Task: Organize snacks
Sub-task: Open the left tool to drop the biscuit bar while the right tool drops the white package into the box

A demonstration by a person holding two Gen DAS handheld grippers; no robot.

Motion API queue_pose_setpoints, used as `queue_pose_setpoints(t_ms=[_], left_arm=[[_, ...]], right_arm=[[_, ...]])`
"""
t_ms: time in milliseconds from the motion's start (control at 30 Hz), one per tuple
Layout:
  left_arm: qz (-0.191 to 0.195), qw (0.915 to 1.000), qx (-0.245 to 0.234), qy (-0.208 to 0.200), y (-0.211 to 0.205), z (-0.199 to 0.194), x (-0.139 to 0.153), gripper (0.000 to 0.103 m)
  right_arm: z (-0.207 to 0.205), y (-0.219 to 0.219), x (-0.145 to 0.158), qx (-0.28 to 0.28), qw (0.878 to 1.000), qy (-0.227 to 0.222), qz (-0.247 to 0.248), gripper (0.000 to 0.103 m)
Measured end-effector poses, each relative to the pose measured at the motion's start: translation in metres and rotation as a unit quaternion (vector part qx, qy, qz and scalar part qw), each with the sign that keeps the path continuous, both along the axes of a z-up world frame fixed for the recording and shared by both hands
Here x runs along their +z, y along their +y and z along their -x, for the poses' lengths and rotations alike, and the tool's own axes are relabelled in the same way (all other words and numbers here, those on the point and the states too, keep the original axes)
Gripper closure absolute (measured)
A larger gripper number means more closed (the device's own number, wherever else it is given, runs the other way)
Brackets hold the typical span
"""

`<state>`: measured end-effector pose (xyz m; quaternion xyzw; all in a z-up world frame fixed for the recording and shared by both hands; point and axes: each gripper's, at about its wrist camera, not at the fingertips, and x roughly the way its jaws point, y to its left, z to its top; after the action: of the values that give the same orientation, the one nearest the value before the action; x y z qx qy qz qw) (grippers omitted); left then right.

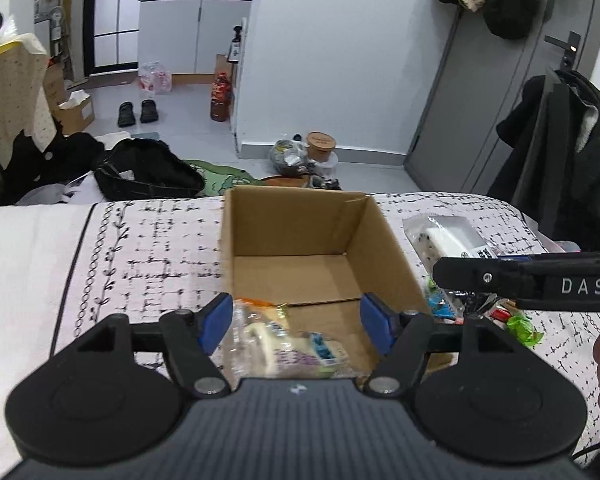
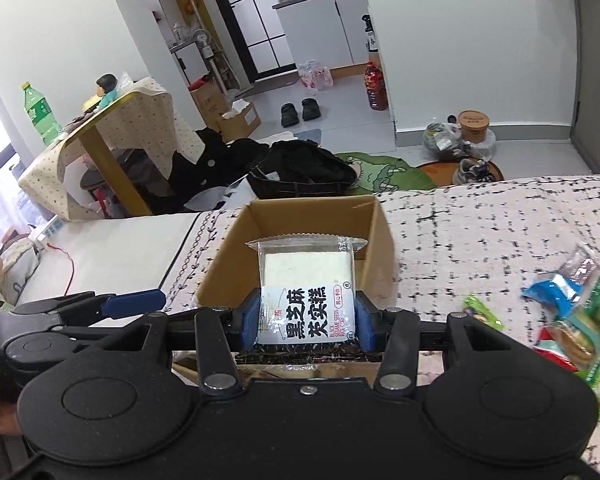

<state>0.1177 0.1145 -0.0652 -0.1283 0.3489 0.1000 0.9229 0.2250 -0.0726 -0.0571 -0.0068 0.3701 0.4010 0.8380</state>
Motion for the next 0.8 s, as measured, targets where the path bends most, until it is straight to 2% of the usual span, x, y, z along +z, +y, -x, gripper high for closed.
queue_pose_setpoints(t_ms=[167,267,333,800], left_arm=[[0.003,0.9999,0.01,0.001,0.008,0.006,0.0,0.034],[0.008,0.9999,0.006,-0.002,0.01,0.008,0.002,0.033],[0.008,1.0,0.004,-0.002,0.008,0.008,0.002,0.028],[0.012,0.9999,0.0,0.008,-0.011,0.0,0.008,0.013]], right_arm=[[0.004,0.004,-0.003,0.001,1.0,0.003,0.0,0.037],[0.005,-0.002,-0.004,-0.007,1.0,0.007,0.006,0.037],[0.007,-0.009,-0.004,-0.012,1.0,0.006,0.006,0.036],[0.006,-0.074,-0.004,-0.069,0.997,0.009,0.016,0.022]])
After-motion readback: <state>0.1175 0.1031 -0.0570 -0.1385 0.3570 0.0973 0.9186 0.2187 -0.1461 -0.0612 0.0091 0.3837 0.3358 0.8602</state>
